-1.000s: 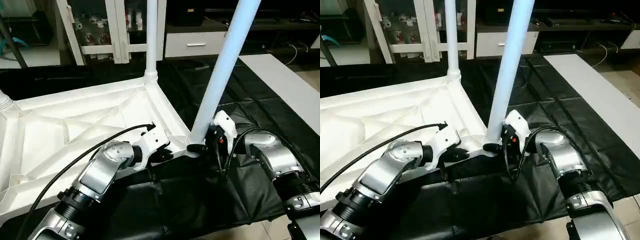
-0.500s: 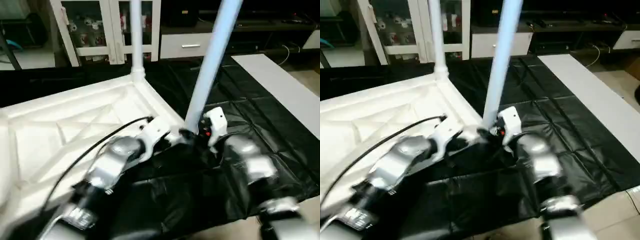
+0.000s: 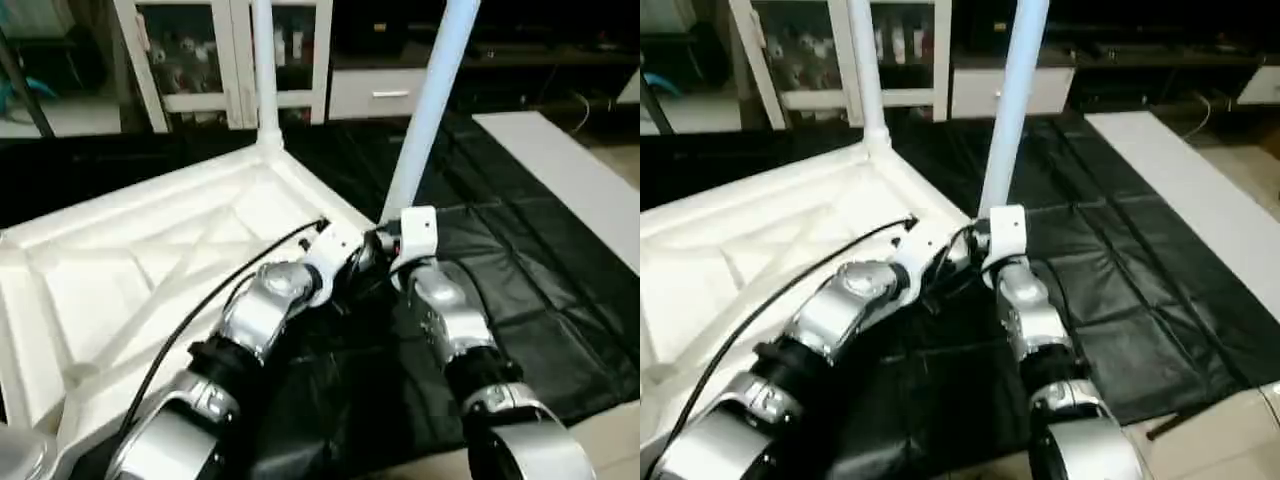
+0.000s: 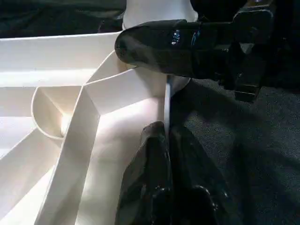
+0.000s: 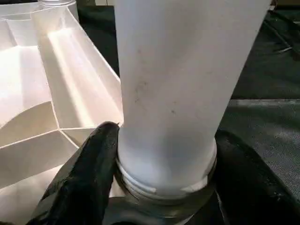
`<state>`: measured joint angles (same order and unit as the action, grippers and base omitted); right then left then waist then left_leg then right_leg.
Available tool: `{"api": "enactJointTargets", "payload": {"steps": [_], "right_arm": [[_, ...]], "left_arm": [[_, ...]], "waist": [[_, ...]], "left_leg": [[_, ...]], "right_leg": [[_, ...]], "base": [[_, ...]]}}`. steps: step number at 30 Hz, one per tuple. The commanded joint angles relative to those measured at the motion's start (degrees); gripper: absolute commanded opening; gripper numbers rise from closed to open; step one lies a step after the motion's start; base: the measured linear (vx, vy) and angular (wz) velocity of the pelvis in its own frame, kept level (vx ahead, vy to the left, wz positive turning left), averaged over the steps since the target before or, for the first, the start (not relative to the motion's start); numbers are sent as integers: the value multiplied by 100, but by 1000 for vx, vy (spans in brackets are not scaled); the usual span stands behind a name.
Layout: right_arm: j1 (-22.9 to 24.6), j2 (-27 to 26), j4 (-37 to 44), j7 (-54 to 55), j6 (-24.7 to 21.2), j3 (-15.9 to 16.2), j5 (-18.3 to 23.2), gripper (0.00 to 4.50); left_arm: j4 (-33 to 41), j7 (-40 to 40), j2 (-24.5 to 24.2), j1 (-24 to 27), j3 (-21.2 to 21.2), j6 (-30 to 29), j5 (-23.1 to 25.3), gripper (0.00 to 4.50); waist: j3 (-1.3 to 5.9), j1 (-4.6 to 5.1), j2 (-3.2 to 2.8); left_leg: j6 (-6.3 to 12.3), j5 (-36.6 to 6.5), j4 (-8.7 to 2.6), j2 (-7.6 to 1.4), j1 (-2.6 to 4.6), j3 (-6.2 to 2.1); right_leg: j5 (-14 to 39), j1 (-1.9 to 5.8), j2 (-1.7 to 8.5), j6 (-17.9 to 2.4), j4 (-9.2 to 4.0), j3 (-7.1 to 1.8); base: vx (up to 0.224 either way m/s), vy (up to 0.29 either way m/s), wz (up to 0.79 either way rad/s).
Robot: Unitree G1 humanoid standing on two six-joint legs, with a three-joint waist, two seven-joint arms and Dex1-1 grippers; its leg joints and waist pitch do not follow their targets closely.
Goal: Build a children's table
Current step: Rotate leg to tighten
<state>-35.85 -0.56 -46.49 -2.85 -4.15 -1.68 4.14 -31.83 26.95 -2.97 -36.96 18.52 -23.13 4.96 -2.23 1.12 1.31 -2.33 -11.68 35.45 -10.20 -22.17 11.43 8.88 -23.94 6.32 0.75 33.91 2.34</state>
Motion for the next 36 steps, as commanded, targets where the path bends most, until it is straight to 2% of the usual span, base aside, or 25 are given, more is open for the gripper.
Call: {"api": "enactJointTargets", "payload": {"steps": [1, 4, 6, 7, 8, 9, 10, 11, 12, 13, 16, 17, 18, 19, 20, 21, 22, 27, 28, 29, 31, 32, 34, 35, 36], "right_arm": [[162, -175, 245, -145, 139, 336, -185, 272], [296, -88, 483, -254, 228, 405, -247, 272], [518, 28, 887, -405, 117, 410, -200, 328], [634, 107, 1111, -515, 13, 410, -159, 342], [761, 217, 1383, -683, -149, 436, -111, 350], [926, 410, 1726, -947, -410, 485, -70, 350], [1004, 561, 1901, -1168, -603, 526, -34, 359], [1077, 744, 2075, -1442, -830, 577, 14, 372], [1109, 875, 2175, -1641, -969, 615, 52, 383], [1150, 1036, 2315, -1900, -1087, 641, 133, 383], [1199, 1493, 2676, -2690, -1481, 679, 446, 406], [1199, 1493, 2676, -2690, -1481, 679, 446, 406], [1158, 1791, 2792, -3221, -1635, 632, 676, 406], [1121, 1982, 2837, -3610, -1690, 629, 792, 406], [1098, 2102, 2864, -3858, -1725, 633, 860, 406], [1076, 2200, 2870, -4081, -1755, 641, 924, 406], [1054, 2278, 2882, -4288, -1793, 656, 976, 406], [805, 2521, 2402, -5000, -1649, 846, 875, 406], [738, 2557, 2280, -5148, -1610, 906, 842, 406], [653, 2591, 2130, -5262, -1553, 986, 796, 406], [599, 2613, 2036, -5327, -1519, 1038, 767, 371], [514, 2641, 1878, -5481, -1404, 1130, 708, 371], [451, 2633, 1742, -5521, -1333, 1170, 646, 357], [399, 2604, 1652, -5505, -1285, 1159, 601, 342], [326, 2555, 1520, -5491, -1227, 1130, 570, 331]], "left_arm": [[-18, -278, -64, 15, -43, 48, 181, 0], [47, -108, -147, 83, -26, 143, 144, 0], [256, 112, -272, 226, 37, 159, 124, 0], [413, 251, -340, 300, 80, 126, 105, 0], [602, 410, -423, 378, 126, 52, 77, 0], [853, 616, -544, 486, 173, -32, 26, 0], [994, 729, -622, 545, 206, -81, 2, 0], [1145, 849, -709, 606, 246, -133, -18, 0], [1244, 945, -768, 644, 281, -171, -35, 0], [1381, 1073, -842, 701, 318, -203, -74, 0], [1708, 1388, -1021, 840, 396, -276, -157, 0], [1708, 1388, -1021, 840, 396, -276, -157, 0], [1933, 1633, -1175, 945, 485, -308, -209, 0], [2097, 1795, -1270, 1012, 535, -364, -254, 0], [2200, 1895, -1326, 1053, 564, -405, -282, 0], [2280, 1976, -1372, 1085, 590, -410, -303, 0], [2346, 2043, -1406, 1111, 603, -426, -319, 0], [2420, 2099, -1421, 1138, 606, -499, -336, 0], [2454, 2100, -1417, 1132, 601, -545, -356, 0], [2510, 2107, -1437, 1143, 605, -587, -375, 0], [2553, 2115, -1456, 1155, 612, -614, -388, 0], [2623, 2135, -1495, 1195, 616, -645, -391, 0], [2670, 2135, -1523, 1243, 606, -661, -371, 0], [2685, 2137, -1536, 1259, 594, -668, -369, 0], [2685, 2123, -1540, 1270, 572, -674, -371, 0]], "waist": [[343, 9, 4], [355, -10, -9], [358, -5, -93], [359, -11, -65], [358, -21, -90], [355, 0, -110], [352, 4, -128], [347, -2, -185], [335, 15, -138], [328, 12, -157], [315, 5, -155], [318, -3, -168], [318, -2, -170], [320, -2, -147], [314, -12, -164], [314, -3, -136], [320, -18, -148], [311, -34, -128], [310, -33, -68], [309, -46, -79], [317, -49, -91], [330, -65, -40], [330, -81, -54], [336, -75, -21], [337, -89, -29]], "left_leg": [[60, -1690, -536, -223, 87, -124], [92, -1539, -527, -227, 83, -116], [106, -1444, -528, -229, 87, -118], [133, -1395, -526, -234, 90, -112], [247, -1202, -522, -228, 57, -109], [287, -1189, -528, -232, 59, -109], [281, -1216, -530, -235, 57, -116], [264, -1284, -539, -241, 70, -120], [237, -1453, -538, -249, 83, -109], [190, -1564, -543, -253, 86, -112], [162, -1596, -540, -256, 85, -111], [165, -1546, -539, -269, 90, -118], [173, -1513, -538, -268, 94, -113], [197, -1517, -532, -272, 97, -110], [234, -1468, -531, -278, 93, -110], [256, -1458, -526, -280, 93, -100], [299, -1357, -512, -278, 101, -95], [280, -1388, -504, -272, 101, -95], [271, -1384, -499, -271, 98, -88], [274, -1359, -497, -270, 91, -96], [276, -1277, -492, -276, 89, -102], [351, -1105, -467, -276, 87, -91], [423, -923, -458, -273, 85, -85], [456, -866, -448, -272, 79, -79], [523, -760, -439, -271, 88, -75]], "right_leg": [[1729, 195, 140, -1014, -425, -117], [1482, 207, 138, -1066, -402, -122], [1240, 219, 123, -1128, -375, -122], [1129, 230, 114, -1143, -378, -118], [833, 280, 115, -1200, -350, -120], [800, 282, 109, -1259, -345, -119], [843, 292, 108, -1274, -340, -115], [891, 298, 110, -1292, -345, -116], [1067, 280, 103, -1302, -376, -120], [1203, 275, 108, -1334, -379, -126], [1356, 272, 115, -1337, -394, -136], [1277, 266, 119, -1356, -382, -139], [1192, 272, 111, -1387, -372, -135], [1159, 276, 111, -1408, -371, -135], [1087, 279, 117, -1454, -352, -136], [1070, 276, 117, -1473, -359, -138], [991, 274, 122, -1517, -346, -139], [1292, 260, 137, -1515, -363, -135], [1351, 258, 135, -1497, -377, -134], [1403, 265, 147, -1491, -369, -135], [1351, 267, 151, -1512, -350, -132], [1183, 273, 158, -1540, -326, -135], [1067, 274, 154, -1563, -315, -134], [1005, 278, 155, -1581, -308, -134], [923, 277, 155, -1630, -292, -132]], "base": [[0, 0, 0], [0, 0, 0], [0, 0, 0], [0, 0, 0], [0, 0, 0], [0, 0, 0], [0, 0, 0], [0, 0, 0], [0, 0, 0], [0, 0, 0], [0, 0, 0], [0, 0, 0], [0, 0, 0], [0, 0, 0], [0, 0, 0], [0, 0, 0], [0, 0, 0], [0, 0, 0], [0, 0, 0], [0, 0, 0], [0, 0, 0], [0, 0, 0], [0, 0, 0], [0, 0, 0], [0, 0, 0]]}}
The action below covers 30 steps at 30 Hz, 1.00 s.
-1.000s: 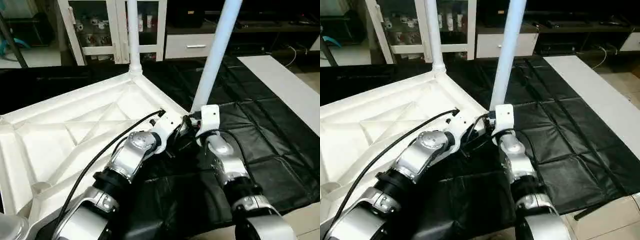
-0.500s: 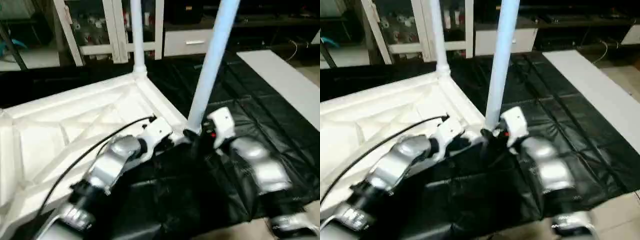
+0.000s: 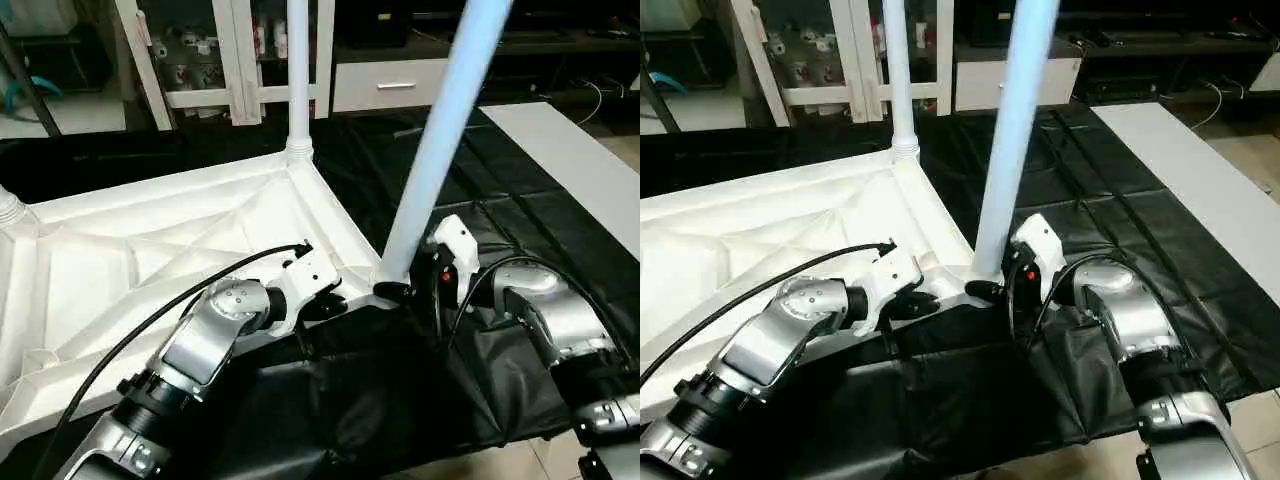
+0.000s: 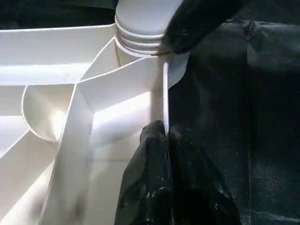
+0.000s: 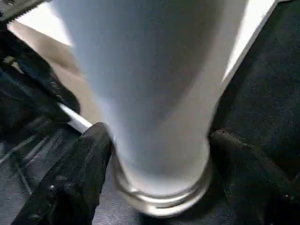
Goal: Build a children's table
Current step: Rotate leg to tighten
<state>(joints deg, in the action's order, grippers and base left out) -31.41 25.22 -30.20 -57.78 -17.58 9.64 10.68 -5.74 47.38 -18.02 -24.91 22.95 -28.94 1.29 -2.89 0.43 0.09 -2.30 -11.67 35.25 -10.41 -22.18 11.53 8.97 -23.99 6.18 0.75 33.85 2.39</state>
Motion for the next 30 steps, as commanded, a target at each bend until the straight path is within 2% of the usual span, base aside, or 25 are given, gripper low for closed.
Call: {"api": "enactJointTargets", "payload": {"steps": [1, 2, 4, 5, 8, 13, 16, 17, 18, 19, 20, 21, 23, 24, 25, 27, 28, 29, 30], "right_arm": [[-123, -27, -121, 2, 120, -5, -83, 331], [-157, -52, -183, 5, 149, -25, -74, 321], [-218, -81, -263, 23, 203, -46, -56, 297], [-234, -90, -290, -8, 219, -47, -23, 288], [-214, -119, -329, -58, 277, -34, -14, 272], [-101, -192, -338, -75, 329, -39, -52, 265], [-55, -290, -362, 165, 276, -89, -66, 263], [-43, -330, -360, 286, 261, -112, -74, 263], [-21, -481, -371, 684, 230, -217, -78, 263], [-19, -504, -376, 743, 226, -233, -78, 263], [0, -604, -394, 1003, 214, -285, -100, 263], [36, -810, -436, 1560, 217, -367, -192, 263], [58, -997, -478, 2050, 203, -453, -257, 262], [67, -1183, -528, 2573, 200, -542, -333, 262], [67, -1344, -580, 3062, 205, -597, -438, 262], [47, -1660, -681, 3908, 261, -699, -588, 262], [-16, -1978, -847, 4695, 297, -845, -642, 262], [-78, -2226, -989, 5234, 300, -948, -662, 261], [-78, -2226, -989, 5234, 300, -948, -662, 261]], "left_arm": [[74, 78, -35, 65, 126, -94, -4, 0], [57, 58, -27, 61, 113, -98, -1, 0], [86, 54, -26, 41, 115, -161, -10, 0], [112, 71, -29, 44, 127, -182, -17, 0], [152, 91, -43, 80, 161, -190, -9, 0], [219, 87, -62, 171, 183, -218, -10, 0], [98, 15, -18, 141, 161, -196, 15, 0], [61, -12, 10, 118, 153, -197, 20, 0], [-118, -149, 177, 12, 79, -182, -3, 0], [-153, -173, 205, -7, 67, -176, -5, 0], [-334, -285, 307, -93, 43, -106, 26, 0], [-712, -529, 491, -276, 10, 63, 116, 0], [-1003, -741, 652, -420, -40, 183, 161, 0], [-1260, -908, 786, -557, -58, 307, 211, 0], [-1489, -1026, 897, -685, -47, 423, 265, 0], [-1919, -1240, 1093, -920, -35, 659, 351, 0], [-2354, -1435, 1253, -1134, -6, 915, 451, 0], [-2692, -1621, 1371, -1295, 21, 1120, 550, 0], [-2692, -1621, 1371, -1295, 21, 1120, 550, 0]], "waist": [[400, -20, 92], [396, -32, 73], [394, -41, 85], [395, -38, 113], [391, -42, 99], [398, -27, 113], [400, -21, 77], [390, -4, 88], [393, 1, 95], [374, 22, 127], [378, 31, 108], [372, 56, 150], [368, 65, 124], [375, 68, 125], [368, 90, 114], [382, 86, 116], [370, 95, 74], [375, 102, 65], [367, 113, 74]], "left_leg": [[539, -758, -417, -246, 86, -81], [550, -764, -419, -247, 89, -84], [539, -783, -420, -248, 92, -82], [523, -813, -420, -251, 90, -82], [488, -865, -422, -252, 91, -91], [521, -792, -413, -250, 86, -87], [527, -761, -412, -244, 87, -91], [504, -824, -418, -240, 82, -87], [481, -871, -421, -239, 81, -90], [428, -1011, -431, -234, 86, -83], [318, -1153, -442, -231, 103, -95], [241, -1285, -453, -230, 96, -102], [99, -1476, -462, -212, 123, -106], [63, -1507, -469, -217, 115, -117], [22, -1565, -480, -197, 103, -117], [-88, -1599, -488, -199, 131, -131], [-104, -1724, -498, -181, 121, -140], [-178, -1917, -494, -177, 175, -139], [-196, -1986, -503, -169, 168, -144]], "right_leg": [[914, 279, 164, -1636, -288, -139], [947, 282, 168, -1630, -290, -139], [1002, 282, 165, -1616, -296, -137], [1045, 283, 165, -1608, -295, -137], [1156, 280, 166, -1576, -299, -138], [1053, 283, 161, -1587, -287, -135], [1011, 287, 160, -1604, -281, -136], [1085, 279, 153, -1591, -297, -134], [1141, 285, 154, -1575, -300, -133], [1359, 259, 152, -1518, -330, -142], [1622, 248, 154, -1440, -354, -137], [1797, 238, 145, -1352, -379, -131], [2088, 199, 142, -1197, -424, -136], [2108, 207, 152, -1166, -418, -136], [2197, 177, 137, -1079, -452, -137], [2228, 169, 149, -1009, -455, -137], [2362, 155, 146, -947, -482, -133], [2493, 112, 137, -896, -513, -126], [2541, 105, 132, -869, -524, -124]], "base": [[0, 0, 0], [0, 0, 0], [0, 0, 0], [0, 0, 0], [0, 0, 0], [0, 0, 0], [0, 0, 0], [0, 0, 0], [0, 0, 0], [0, 0, 0], [0, 0, 0], [0, 0, 0], [0, 0, 0], [0, 0, 0], [0, 0, 0], [0, 0, 0], [0, 0, 0], [0, 0, 0], [0, 0, 0]]}}
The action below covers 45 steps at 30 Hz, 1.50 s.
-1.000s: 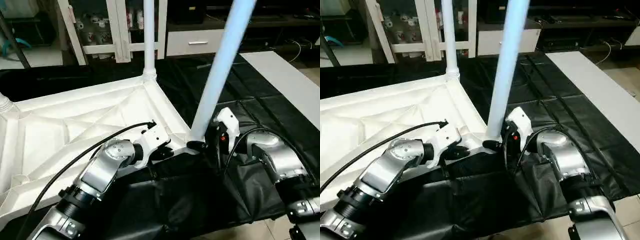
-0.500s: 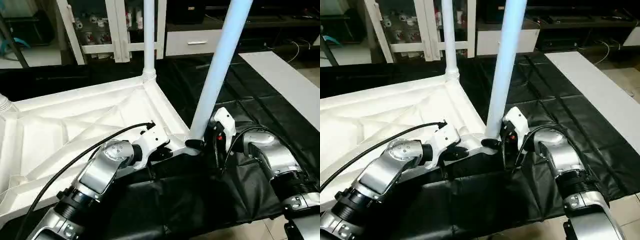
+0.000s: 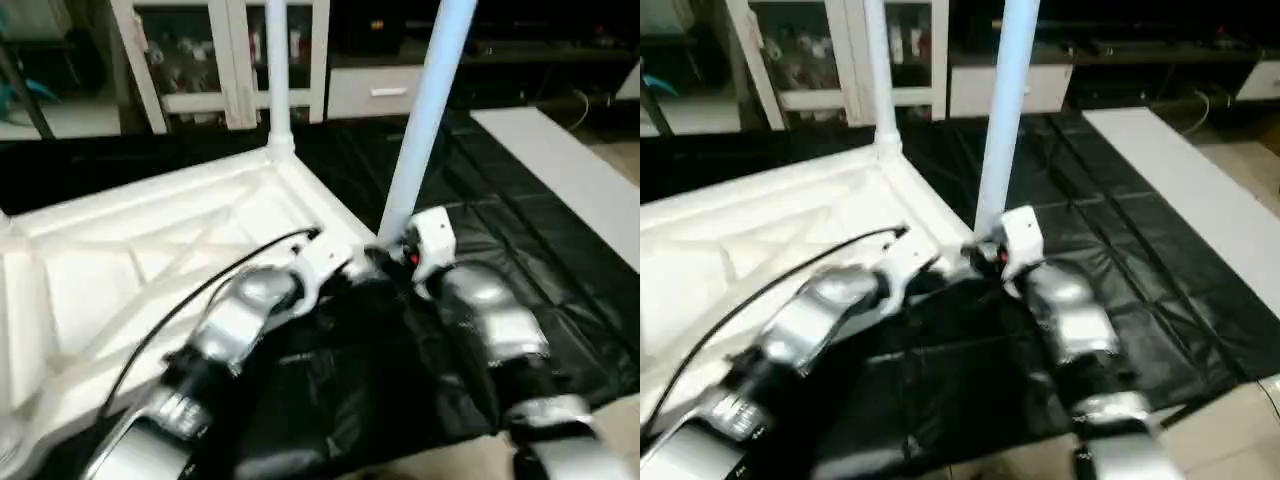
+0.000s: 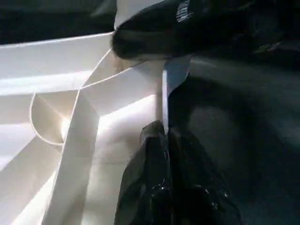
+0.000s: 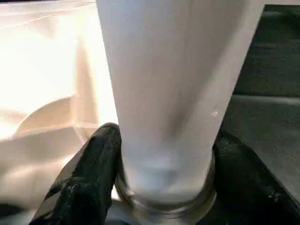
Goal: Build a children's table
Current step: Rotate leg to tighten
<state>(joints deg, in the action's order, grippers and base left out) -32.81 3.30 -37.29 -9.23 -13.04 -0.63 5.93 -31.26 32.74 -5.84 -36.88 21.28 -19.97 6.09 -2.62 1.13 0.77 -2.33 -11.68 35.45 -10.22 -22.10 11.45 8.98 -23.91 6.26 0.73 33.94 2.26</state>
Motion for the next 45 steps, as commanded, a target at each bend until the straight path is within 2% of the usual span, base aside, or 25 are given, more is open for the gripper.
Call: {"api": "enactJointTargets", "payload": {"steps": [1, 2, 3, 4, 5, 10, 11, 14, 15, 16, 19, 21, 22, 23, 24, 25, 26, 27, 28, 29, 30, 33, 40, 44, 45], "right_arm": [[34, -126, -339, 561, -159, 51, -191, 261], [11, -179, -363, 675, -153, 42, -208, 261], [-73, -349, -465, 1060, -106, 14, -283, 261], [-109, -416, -509, 1219, -68, -3, -320, 261], [-135, -439, -538, 1255, -39, 0, -341, 261], [-132, -432, -545, 1301, 101, -100, -344, 261], [-104, -394, -446, 1192, 275, -113, -323, 331], [-49, -326, -298, 1032, 395, -67, -314, 341], [39, -277, -88, 958, 372, -69, -276, 358], [84, -242, 21, 910, 338, -51, -274, 372], [548, 74, 961, 537, -137, 168, -335, 380], [1195, 437, 1885, 119, -587, 408, -349, 380], [1422, 560, 2168, -55, -721, 495, -329, 380], [1422, 560, 2168, -55, -721, 495, -329, 380], [1889, 798, 2691, -347, -896, 613, -303, 380], [1889, 798, 2691, -347, -896, 613, -303, 380], [2091, 939, 2925, -578, -938, 745, -259, 380], [2296, 1082, 3177, -796, -1066, 892, -201, 380], [2414, 1169, 3328, -933, -1158, 989, -161, 380], [2437, 1189, 3369, -963, -1177, 1010, -149, 380], [2545, 1282, 3558, -1100, -1267, 1109, -96, 380], [2676, 1263, 3843, -1015, -1449, 1061, -75, 380], [2646, 1154, 4055, -894, -1747, 918, -117, 380], [2596, 1177, 4133, -962, -1887, 987, -85, 380], [2590, 1166, 4117, -986, -1899, 1016, -102, 380]], "left_arm": [[-267, -240, 195, -158, 201, 304, 117, 0], [-326, -259, 220, -193, 204, 339, 133, 0], [-511, -307, 318, -295, 184, 446, 153, 0], [-554, -280, 342, -313, 190, 490, 166, 0], [-532, -249, 338, -291, 196, 502, 169, 0], [-572, -168, 291, -216, 169, 614, 186, 0], [-617, -97, 226, -207, 159, 725, 200, 0], [-666, -49, 173, -209, 150, 821, 211, 0], [-657, -4, 134, -200, 152, 836, 212, 0], [-669, 15, 123, -207, 152, 855, 213, 0], [-745, 126, 52, -227, 168, 1020, 243, 0], [-866, 157, 19, -234, 176, 1228, 283, 0], [-909, 177, 12, -235, 181, 1294, 296, 0], [-909, 177, 12, -235, 181, 1294, 296, 0], [-1065, 228, 16, -287, 183, 1516, 321, 0], [-1065, 228, 16, -287, 183, 1516, 321, 0], [-1204, 283, 32, -363, 194, 1747, 328, 0], [-1383, 305, 49, -474, 228, 2007, 367, 0], [-1499, 315, 59, -549, 253, 2174, 395, 0], [-1523, 323, 66, -568, 253, 2199, 393, 0], [-1634, 360, 102, -657, 254, 2317, 384, 0], [-1783, 520, 171, -829, 312, 2653, 395, 0], [-1849, 820, 322, -878, 284, 3185, 276, 0], [-1844, 638, 419, -749, 183, 3707, 200, 0], [-1827, 597, 464, -701, 42, 3780, 74, 0]], "waist": [[346, 38, 22], [340, 37, 16], [329, 52, -76], [353, 60, 28], [352, 35, -10], [359, 45, 5], [357, 44, 4], [355, 31, -13], [357, 18, -78], [347, 20, -54], [356, -45, 25], [351, -83, 19], [345, -138, -23], [325, -137, 7], [329, -120, -77], [324, -115, -38], [339, -135, -105], [331, -125, -69], [336, -110, -106], [336, -102, -65], [329, -105, -157], [332, -99, -149], [371, -161, -179], [381, -217, -42], [379, -235, 29]], "left_leg": [[-197, -2140, -533, -196, 155, -155], [-186, -2181, -538, -197, 152, -157], [-219, -2316, -552, -194, 170, -157], [-226, -2334, -551, -193, 156, -171], [-209, -2283, -561, -202, 162, -173], [-124, -2099, -581, -212, 101, -165], [-107, -2068, -583, -216, 100, -162], [-86, -2059, -581, -217, 114, -148], [-85, -2023, -585, -216, 113, -156], [-78, -2030, -590, -220, 111, -144], [45, -1810, -576, -219, 118, -121], [126, -1593, -573, -223, 101, -109], [171, -1471, -574, -228, 120, -102], [173, -1594, -595, -233, 122, -97], [133, -1691, -604, -202, 94, -128], [120, -1747, -610, -216, 90, -122], [106, -1794, -590, -209, 149, -127], [93, -1862, -597, -225, 152, -122], [80, -1914, -604, -217, 130, -138], [127, -1875, -603, -210, 76, -153], [131, -1878, -612, -207, 73, -163], [153, -1882, -590, -206, 103, -156], [180, -1412, -591, -254, 97, -126], [447, -951, -549, -256, 64, -104], [520, -875, -532, -256, 67, -87]], "right_leg": [[2612, 124, 126, -807, -529, -93], [2630, 113, 129, -778, -537, -93], [2598, 79, 118, -760, -568, -94], [2608, 110, 129, -747, -543, -81], [2545, 105, 142, -749, -543, -90], [2163, 157, 147, -818, -512, -89], [2121, 160, 149, -842, -510, -94], [2065, 152, 147, -884, -516, -102], [1975, 166, 157, -920, -496, -108], [1970, 159, 147, -913, -521, -107], [1870, 197, 145, -884, -502, -121], [1777, 216, 149, -862, -509, -134], [1652, 222, 132, -802, -522, -145], [1847, 200, 148, -816, -533, -148], [2181, 240, 157, -770, -545, -132], [2319, 241, 153, -685, -592, -134], [2389, 190, 157, -668, -611, -141], [2419, 177, 149, -673, -631, -140], [2393, 210, 135, -659, -635, -125], [2413, 241, 155, -660, -604, -119], [2465, 234, 169, -674, -597, -118], [2737, 182, 160, -608, -659, -116], [1543, 219, 159, -1037, -510, -134], [1217, 271, 197, -1145, -438, -138], [1195, 266, 199, -1149, -437, -140]], "base": [[0, 0, 0], [0, 0, 0], [0, 0, 0], [0, 0, 0], [0, 0, 0], [0, 0, 0], [0, 0, 0], [0, 0, 0], [0, 0, 0], [0, 0, 0], [0, 0, 0], [0, 0, 0], [0, 0, 0], [0, 0, 0], [0, 0, 0], [0, 0, 0], [0, 0, 0], [0, 0, 0], [0, 0, 0], [0, 0, 0], [0, 0, 0], [0, 0, 0], [0, 0, 0], [0, 0, 0], [0, 0, 0]]}}
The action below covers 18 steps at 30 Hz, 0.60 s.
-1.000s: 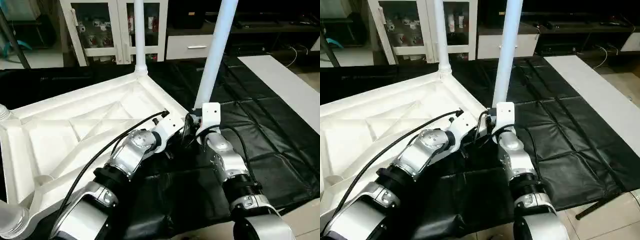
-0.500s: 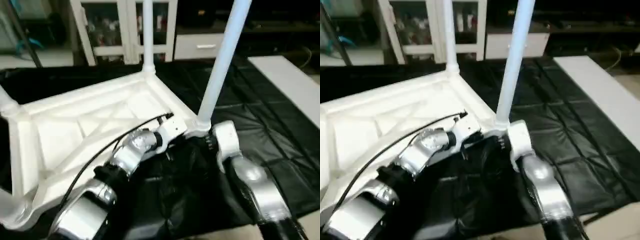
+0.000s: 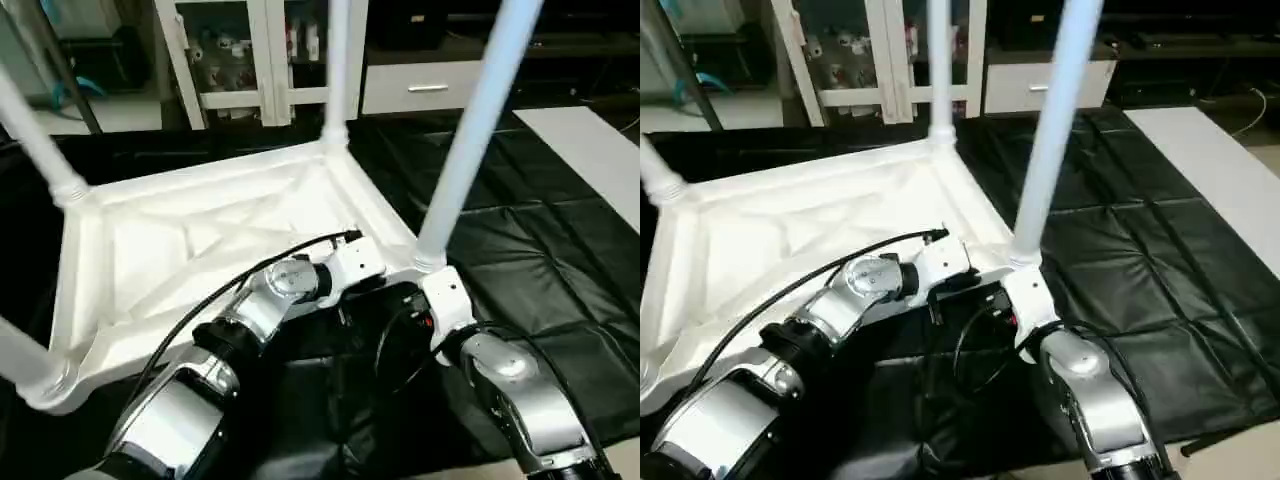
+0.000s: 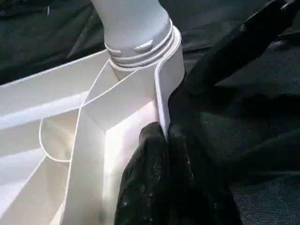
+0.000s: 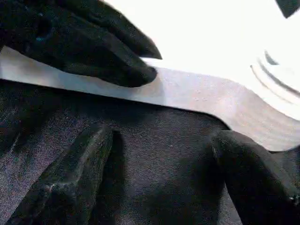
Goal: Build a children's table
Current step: Rotate leg to tighten
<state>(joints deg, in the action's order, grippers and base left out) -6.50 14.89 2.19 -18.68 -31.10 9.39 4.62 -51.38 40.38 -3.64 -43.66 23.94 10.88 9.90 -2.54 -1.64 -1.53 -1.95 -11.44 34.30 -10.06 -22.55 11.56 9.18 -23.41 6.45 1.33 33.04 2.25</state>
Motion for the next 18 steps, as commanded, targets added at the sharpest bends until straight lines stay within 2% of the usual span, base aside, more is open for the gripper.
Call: {"api": "enactJointTargets", "payload": {"steps": [1, 2, 3, 4, 5, 6, 7, 8, 9, 10, 11, 12, 13, 15, 16, 17, 18], "right_arm": [[-44, -2, 157, -55, -98, 32, 17, 381], [-65, -12, 138, -74, -103, 81, -9, 382], [-66, -12, 138, -74, -103, 81, -9, 382], [-81, -18, 126, -85, -107, 116, -27, 382], [-121, -29, 167, -116, -125, 150, -13, 382], [-121, -29, 167, -116, -125, 150, -13, 382], [-133, -31, 198, -129, -139, 152, 4, 382], [-142, -20, 237, -155, -153, 150, 22, 382], [-137, -6, 266, -171, -161, 141, 34, 382], [-133, 0, 273, -175, -161, 136, 36, 382], [-126, 9, 282, -184, -160, 128, 40, 382], [-111, 15, 269, -209, -141, 114, 42, 382], [-125, 5, 236, -221, -111, 109, 35, 382], [-213, -30, 106, -235, -51, 100, 31, 382], [-232, -32, 82, -238, -45, 99, 30, 382], [-357, -35, -45, -267, -36, 98, 23, 382], [-421, -30, -102, -286, -40, 98, 19, 382]], "left_arm": [[197, -178, 273, 4, -322, 719, -399, 28], [361, -39, 256, 109, -416, 635, -551, 44], [361, -38, 256, 109, -417, 635, -552, 55], [481, 67, 239, 183, -473, 574, -650, 55], [986, 158, 169, 440, -644, 315, -897, 69], [986, 158, 169, 440, -644, 315, -897, 80], [1200, 163, 130, 540, -705, 223, -973, 90], [1703, 273, 26, 781, -803, -62, -1182, 90], [2162, 331, -75, 1005, -878, -296, -1337, 95], [2308, 351, -102, 1079, -899, -376, -1392, 97], [2579, 387, -155, 1215, -939, -525, -1492, 116], [3370, 459, -346, 1623, -1031, -953, -1746, 129], [3776, 499, -472, 1841, -1072, -1183, -1873, 129], [4569, 505, -769, 2276, -1172, -1665, -2026, 137], [4690, 474, -809, 2344, -1197, -1747, -2020, 140], [5309, 359, -1043, 2676, -1320, -2155, -1992, 165], [5572, 317, -1146, 2807, -1371, -2330, -1973, 165]], "waist": [[369, 11, 221], [363, -12, 221], [361, -28, 203], [365, -29, 193], [371, -29, 222], [371, -33, 195], [362, -2, 200], [358, 28, 325], [364, 12, 303], [335, 27, 376], [335, 38, 319], [326, 56, 362], [322, 59, 369], [320, 68, 342], [308, 84, 345], [323, 95, 298], [295, 109, 337]], "left_leg": [[495, -877, -417, -276, 121, -104], [513, -891, -412, -276, 138, -88], [515, -842, -416, -274, 129, -95], [505, -838, -424, -284, 128, -96], [481, -801, -428, -310, 133, -101], [466, -781, -437, -319, 137, -111], [444, -809, -446, -321, 132, -109], [449, -852, -431, -307, 131, -85], [428, -830, -438, -323, 124, -109], [478, -804, -453, -319, 71, -109], [449, -869, -454, -319, 120, -98], [376, -961, -456, -332, 143, -87], [334, -997, -469, -343, 136, -93], [187, -1099, -482, -353, 168, -90], [107, -1169, -500, -347, 175, -87], [-30, -1287, -503, -356, 203, -98], [-40, -1307, -526, -354, 179, -99]], "right_leg": [[1198, 217, 196, -1221, -332, -142], [1273, 198, 196, -1210, -349, -148], [1247, 210, 202, -1248, -328, -144], [1225, 215, 203, -1266, -327, -144], [1088, 213, 200, -1322, -290, -139], [1011, 216, 194, -1345, -270, -135], [915, 214, 175, -1352, -263, -131], [877, 203, 152, -1317, -279, -134], [820, 244, 192, -1348, -223, -137], [890, 256, 201, -1311, -230, -137], [1011, 213, 186, -1287, -254, -147], [1081, 196, 173, -1277, -257, -155], [1131, 205, 178, -1255, -259, -155], [1135, 179, 153, -1223, -249, -157], [1138, 164, 123, -1181, -253, -157], [1089, 169, 118, -1162, -224, -152], [1098, 173, 115, -1146, -246, -154]], "base": [[0, 0, 0], [0, 0, 0], [0, 0, 0], [0, 0, 0], [0, 0, 0], [0, 0, 0], [0, 0, 0], [0, 0, 0], [0, 0, 0], [0, 0, 0], [0, 0, 0], [0, 0, 0], [0, 0, 0], [0, 0, 0], [0, 0, 0], [0, 0, 0], [0, 0, 0]]}}
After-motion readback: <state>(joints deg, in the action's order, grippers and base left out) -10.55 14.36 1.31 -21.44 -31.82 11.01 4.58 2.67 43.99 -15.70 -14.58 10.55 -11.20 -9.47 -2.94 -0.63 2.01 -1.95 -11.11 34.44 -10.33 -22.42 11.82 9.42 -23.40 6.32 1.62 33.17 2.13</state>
